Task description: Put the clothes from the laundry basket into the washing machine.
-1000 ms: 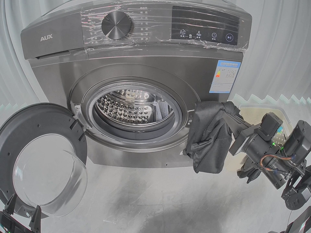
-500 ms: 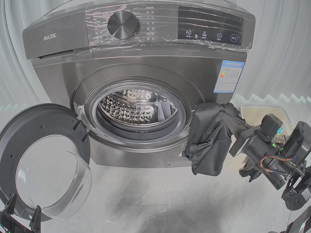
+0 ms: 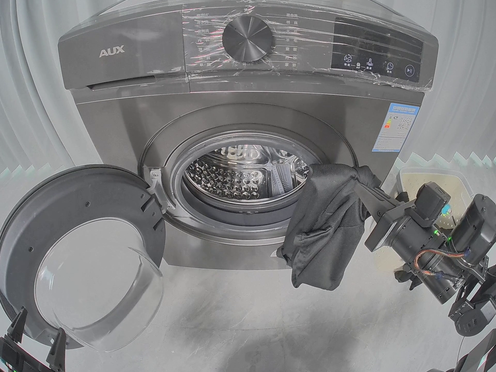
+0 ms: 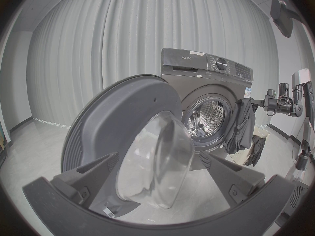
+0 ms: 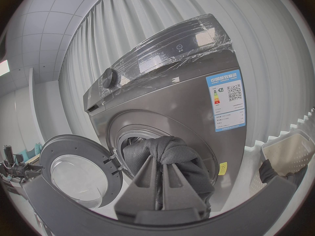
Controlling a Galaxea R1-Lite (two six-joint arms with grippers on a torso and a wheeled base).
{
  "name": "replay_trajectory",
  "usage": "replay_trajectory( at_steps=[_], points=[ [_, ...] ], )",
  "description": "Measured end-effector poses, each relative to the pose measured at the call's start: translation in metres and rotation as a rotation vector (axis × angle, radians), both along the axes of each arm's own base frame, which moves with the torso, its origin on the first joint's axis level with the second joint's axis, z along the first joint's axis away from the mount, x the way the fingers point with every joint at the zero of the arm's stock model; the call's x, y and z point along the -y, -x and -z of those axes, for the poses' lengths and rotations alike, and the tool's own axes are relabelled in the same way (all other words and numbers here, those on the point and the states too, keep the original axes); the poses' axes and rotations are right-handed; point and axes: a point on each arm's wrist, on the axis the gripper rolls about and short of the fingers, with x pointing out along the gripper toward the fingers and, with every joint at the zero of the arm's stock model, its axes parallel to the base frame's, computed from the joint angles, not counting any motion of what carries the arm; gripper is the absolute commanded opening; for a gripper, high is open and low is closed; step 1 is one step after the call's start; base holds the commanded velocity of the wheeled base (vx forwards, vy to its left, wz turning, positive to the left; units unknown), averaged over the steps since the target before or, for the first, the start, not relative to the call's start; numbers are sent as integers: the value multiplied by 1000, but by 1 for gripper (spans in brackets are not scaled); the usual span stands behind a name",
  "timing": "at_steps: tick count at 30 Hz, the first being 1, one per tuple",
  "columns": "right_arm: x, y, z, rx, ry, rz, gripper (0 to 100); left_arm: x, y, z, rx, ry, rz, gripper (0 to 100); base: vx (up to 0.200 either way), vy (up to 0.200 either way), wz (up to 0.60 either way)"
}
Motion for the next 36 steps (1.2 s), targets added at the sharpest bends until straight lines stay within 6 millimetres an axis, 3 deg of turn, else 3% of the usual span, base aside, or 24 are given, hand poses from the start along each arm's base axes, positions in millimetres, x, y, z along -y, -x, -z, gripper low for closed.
replay_trajectory(
  at_steps=[10,16,36],
  points=[
    [0,0,0,-3,-3,-1,0,0,0,0,-1,-1,0,100,0,0,0],
    [0,1,1,-6,0,-1,0,0,0,0,-1,-1,0,100,0,-200,0],
    [-4,10,8,-32,20,-42,0,0,0,0,-1,-14,1,100,0,0,0]
  ],
)
